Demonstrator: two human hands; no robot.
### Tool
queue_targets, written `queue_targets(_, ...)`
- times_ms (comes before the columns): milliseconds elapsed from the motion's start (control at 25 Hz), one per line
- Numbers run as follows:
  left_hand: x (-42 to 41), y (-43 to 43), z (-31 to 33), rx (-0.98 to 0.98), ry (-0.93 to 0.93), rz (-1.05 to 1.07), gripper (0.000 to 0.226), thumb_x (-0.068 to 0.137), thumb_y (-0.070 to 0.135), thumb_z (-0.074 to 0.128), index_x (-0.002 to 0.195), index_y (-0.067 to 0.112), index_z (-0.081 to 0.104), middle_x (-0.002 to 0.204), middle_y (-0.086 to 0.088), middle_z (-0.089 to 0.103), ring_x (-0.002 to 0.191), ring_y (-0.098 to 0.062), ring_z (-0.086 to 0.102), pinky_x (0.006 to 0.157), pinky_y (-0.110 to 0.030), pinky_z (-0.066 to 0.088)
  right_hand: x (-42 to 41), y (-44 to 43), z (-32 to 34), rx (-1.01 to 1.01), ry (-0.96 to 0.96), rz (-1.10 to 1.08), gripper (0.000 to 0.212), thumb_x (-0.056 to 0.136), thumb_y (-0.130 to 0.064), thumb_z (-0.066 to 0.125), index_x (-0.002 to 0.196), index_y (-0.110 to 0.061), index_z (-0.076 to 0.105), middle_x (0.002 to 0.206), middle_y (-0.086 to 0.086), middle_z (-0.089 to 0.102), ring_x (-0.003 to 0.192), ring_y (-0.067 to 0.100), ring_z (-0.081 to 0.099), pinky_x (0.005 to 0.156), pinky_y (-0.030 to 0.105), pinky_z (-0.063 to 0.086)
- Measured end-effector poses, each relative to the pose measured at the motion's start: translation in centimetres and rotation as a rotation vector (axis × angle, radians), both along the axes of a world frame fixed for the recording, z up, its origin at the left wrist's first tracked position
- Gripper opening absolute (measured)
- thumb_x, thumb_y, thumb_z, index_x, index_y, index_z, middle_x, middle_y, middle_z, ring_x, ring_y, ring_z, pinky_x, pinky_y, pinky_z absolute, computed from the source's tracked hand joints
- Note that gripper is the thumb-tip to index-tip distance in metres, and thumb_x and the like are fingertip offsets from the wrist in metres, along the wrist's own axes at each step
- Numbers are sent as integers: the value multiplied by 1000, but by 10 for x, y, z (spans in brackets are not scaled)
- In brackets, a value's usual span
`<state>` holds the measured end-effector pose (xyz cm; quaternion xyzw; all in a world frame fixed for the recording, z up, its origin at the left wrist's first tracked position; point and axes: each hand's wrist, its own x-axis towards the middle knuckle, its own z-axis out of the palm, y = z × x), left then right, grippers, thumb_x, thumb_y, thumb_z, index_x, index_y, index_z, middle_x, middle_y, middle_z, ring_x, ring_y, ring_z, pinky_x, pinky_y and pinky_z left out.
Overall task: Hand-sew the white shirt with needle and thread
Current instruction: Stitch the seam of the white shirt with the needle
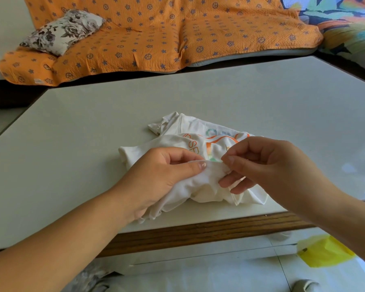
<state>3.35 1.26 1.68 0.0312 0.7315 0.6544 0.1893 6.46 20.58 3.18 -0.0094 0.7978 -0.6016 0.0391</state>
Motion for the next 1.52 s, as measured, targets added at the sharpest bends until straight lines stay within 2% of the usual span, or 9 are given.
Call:
queue_targets(80, 0, -1, 1, 32, -31, 1, 16, 65, 29, 75, 78, 20, 78, 84, -5, 76, 79, -12, 70, 77, -26, 49, 2, 1, -2, 39, 73, -46, 9, 90, -13, 63, 83, -13, 67, 73, 4, 74, 57, 17, 69, 53, 23, 55)
queue_targets(200, 0, -2, 2, 59, -52, 1, 14, 68, 27, 74, 79, 19, 78, 85, -5, 76, 78, -12, 71, 74, -25, 50, 11, -1, -1, 50, 175, -52, 12, 90, -13, 60, 81, -19, 65, 68, 3, 70, 54, 21, 67, 46, 24, 50)
queue_targets(280, 0, -2, 2, 63, -53, -5, 14, 67, 27, 74, 79, 20, 78, 85, -4, 76, 78, -11, 71, 72, -23, 50, 16, -4, -2, 101, 147, 7, 13, 89, -17, 59, 81, -25, 66, 62, 3, 67, 50, 19, 66, 43, 25, 49)
queue_targets(400, -1, -3, 1, 68, -53, -5, 19, 67, 27, 74, 83, 19, 78, 89, -6, 76, 83, -14, 71, 78, -26, 50, 18, -5, -4, 196, 76, 64, 13, 87, -24, 58, 82, -29, 69, 55, -1, 63, 45, 14, 63, 44, 24, 49)
queue_targets(520, -1, -4, 0, 75, -54, 1, 20, 67, 25, 73, 85, 17, 77, 91, -7, 76, 87, -15, 70, 83, -29, 50, 16, -4, -5, 204, 62, 42, 14, 88, -22, 59, 84, -28, 71, 51, -2, 61, 39, 11, 59, 42, 16, 44)
queue_targets(720, -1, -4, -1, 68, -41, -8, 19, 68, 24, 73, 85, 17, 77, 91, -6, 76, 89, -15, 70, 85, -29, 49, 14, -7, -6, 201, 74, 38, 16, 87, -22, 60, 84, -29, 74, 48, -3, 60, 38, 12, 58, 42, 15, 43)
queue_targets(1160, 0, -4, -2, 58, -20, -16, 18, 68, 25, 73, 84, 17, 77, 89, -6, 76, 85, -13, 70, 80, -27, 49, 14, -8, -9, 210, 60, 45, 16, 90, -21, 59, 86, -32, 70, 48, -3, 60, 38, 11, 57, 42, 17, 44)
queue_targets(1360, 3, -1, -1, 16, 47, -12, 11, 68, 28, 75, 78, 24, 77, 89, -6, 77, 86, -15, 72, 86, -30, 49, 15, -11, -10, 256, 70, 30, 15, 90, -21, 57, 84, -31, 67, 50, -1, 62, 38, 12, 58, 41, 20, 46)
queue_targets(1520, 9, 4, -1, -57, 130, -8, 4, 79, 19, 74, 77, 21, 76, 82, -2, 77, 79, -12, 73, 72, -21, 55, 12, -16, -14, 312, 110, -5, 14, 93, -22, 56, 82, -29, 60, 55, -2, 64, 39, 13, 61, 46, 27, 53)
